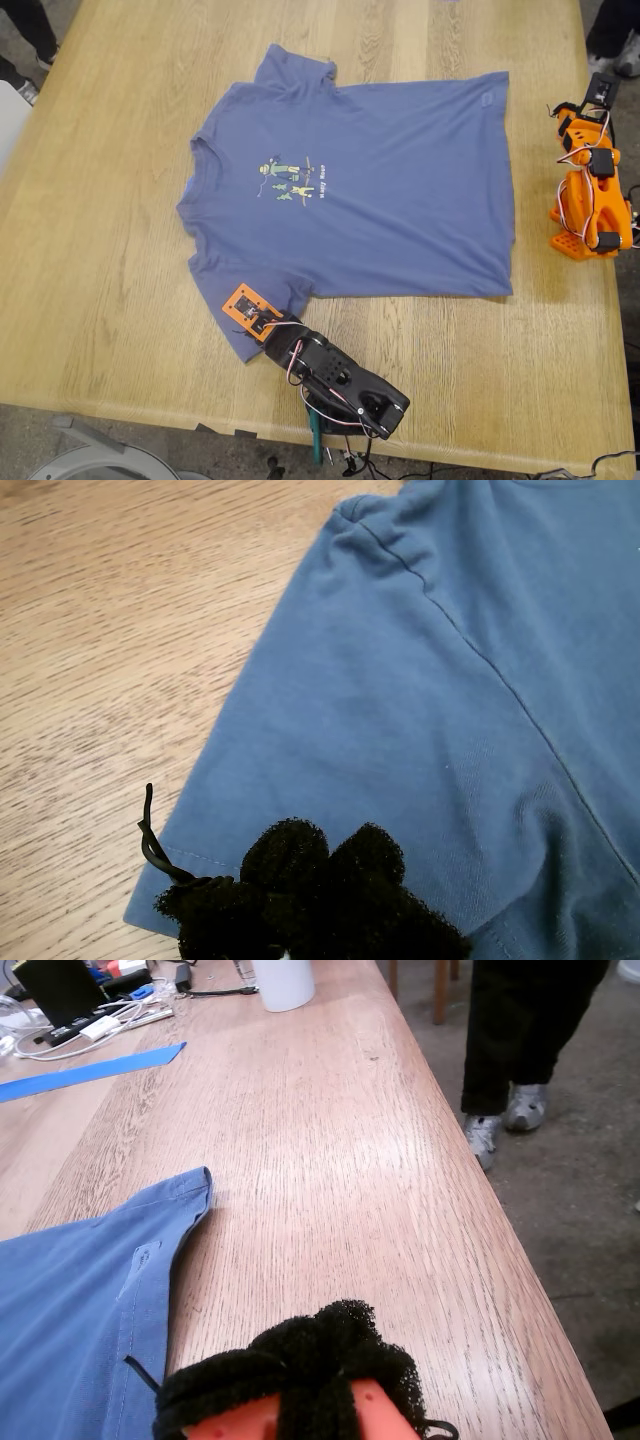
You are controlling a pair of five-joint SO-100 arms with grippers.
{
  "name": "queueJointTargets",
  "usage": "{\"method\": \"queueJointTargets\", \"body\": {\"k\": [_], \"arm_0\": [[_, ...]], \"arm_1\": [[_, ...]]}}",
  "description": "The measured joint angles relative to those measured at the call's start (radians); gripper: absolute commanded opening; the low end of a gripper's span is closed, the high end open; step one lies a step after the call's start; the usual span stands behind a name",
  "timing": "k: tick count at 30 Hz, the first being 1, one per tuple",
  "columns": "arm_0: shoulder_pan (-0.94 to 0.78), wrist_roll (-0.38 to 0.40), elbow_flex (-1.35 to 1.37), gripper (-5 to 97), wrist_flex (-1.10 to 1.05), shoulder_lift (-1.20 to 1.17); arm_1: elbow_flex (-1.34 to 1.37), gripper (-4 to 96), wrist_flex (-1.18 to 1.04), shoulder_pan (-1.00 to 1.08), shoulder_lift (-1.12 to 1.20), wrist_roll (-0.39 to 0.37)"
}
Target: Fold a T-shirt
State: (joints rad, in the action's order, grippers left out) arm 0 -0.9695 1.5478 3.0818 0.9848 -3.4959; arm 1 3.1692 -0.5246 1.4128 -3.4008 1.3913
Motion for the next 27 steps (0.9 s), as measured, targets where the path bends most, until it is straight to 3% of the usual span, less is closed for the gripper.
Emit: {"method": "queueJointTargets", "body": {"k": [27], "arm_0": [[-0.017, 0.008, 0.000, 0, -0.009, 0.000]], "arm_1": [[-0.023, 0.2, -0.084, -0.021, -0.002, 0.009]]}}
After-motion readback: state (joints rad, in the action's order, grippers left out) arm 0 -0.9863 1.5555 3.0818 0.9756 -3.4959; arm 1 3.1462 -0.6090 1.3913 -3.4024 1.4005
